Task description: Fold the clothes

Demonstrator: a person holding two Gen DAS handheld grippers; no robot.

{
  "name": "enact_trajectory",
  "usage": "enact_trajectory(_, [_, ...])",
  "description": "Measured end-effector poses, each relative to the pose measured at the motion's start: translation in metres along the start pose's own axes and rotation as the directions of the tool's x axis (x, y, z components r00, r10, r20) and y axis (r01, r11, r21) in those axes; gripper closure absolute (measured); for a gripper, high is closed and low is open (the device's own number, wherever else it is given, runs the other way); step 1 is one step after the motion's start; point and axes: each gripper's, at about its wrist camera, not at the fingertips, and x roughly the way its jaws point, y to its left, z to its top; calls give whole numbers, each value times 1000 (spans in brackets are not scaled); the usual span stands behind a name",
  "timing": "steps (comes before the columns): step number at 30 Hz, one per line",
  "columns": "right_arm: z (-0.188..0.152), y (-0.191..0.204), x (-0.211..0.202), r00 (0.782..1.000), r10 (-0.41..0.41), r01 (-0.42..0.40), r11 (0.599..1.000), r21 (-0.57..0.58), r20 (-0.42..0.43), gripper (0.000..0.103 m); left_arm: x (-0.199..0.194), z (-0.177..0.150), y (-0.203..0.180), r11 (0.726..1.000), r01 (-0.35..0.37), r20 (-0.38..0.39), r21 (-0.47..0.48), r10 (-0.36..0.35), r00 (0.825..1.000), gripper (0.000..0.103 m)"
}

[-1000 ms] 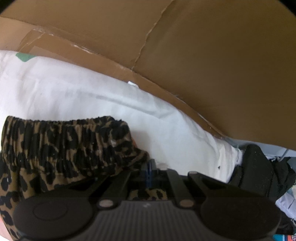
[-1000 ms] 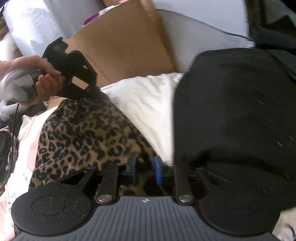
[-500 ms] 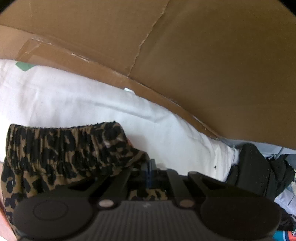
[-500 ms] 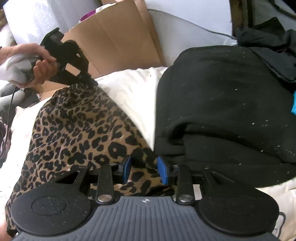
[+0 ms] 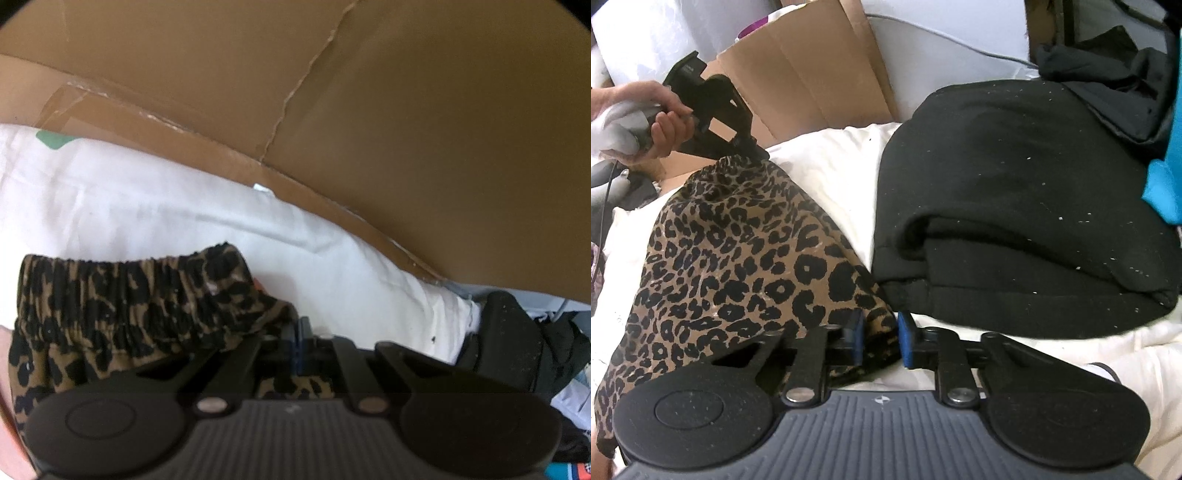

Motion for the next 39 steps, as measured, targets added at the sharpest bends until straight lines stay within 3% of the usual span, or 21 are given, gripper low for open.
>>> enact_trajectory(1, [0, 0, -2, 1000, -6, 6, 1000, 1, 6, 102, -1, 0, 0, 1000, 0, 1, -2, 0, 1000, 102])
enact_trajectory(17, [-5, -1, -12, 999, -53, 53, 996, 65, 2, 103, 7, -4, -6, 999, 31, -5, 19, -31, 999, 102])
enact_trajectory(23, [-5, 0, 0, 995, -85, 89, 991, 95, -46, 102, 11, -5, -11, 998, 46, -22, 36, -46, 999, 100])
enact_trajectory(25, [-3, 4, -3, 994, -104, 107, 991, 80, -38, 99, 6, -7, -17, 995, 53, -30, 82, -50, 998, 89])
enact_trajectory(27, [0, 7, -10, 997, -73, 72, 995, 73, 8, 95, -2, -11, -26, 989, 60, -24, 138, -57, 998, 82])
enact_trajectory(28, [1, 9, -13, 998, -56, 54, 996, 68, 30, 81, -7, -13, -29, 984, 74, -22, 160, -72, 997, 82])
enact_trajectory(29, [3, 11, -16, 998, -39, 36, 997, 62, 52, 76, -11, -15, -30, 981, 86, -21, 174, -83, 996, 82])
enact_trajectory(33, [12, 27, -12, 994, 34, -36, 999, 20, 102, 75, -30, -24, -32, 966, 87, -25, 245, -83, 996, 82])
enact_trajectory(39, [23, 61, 12, 989, 116, -110, 992, -65, 87, 75, -55, -45, -17, 933, 59, -35, 355, -50, 998, 82])
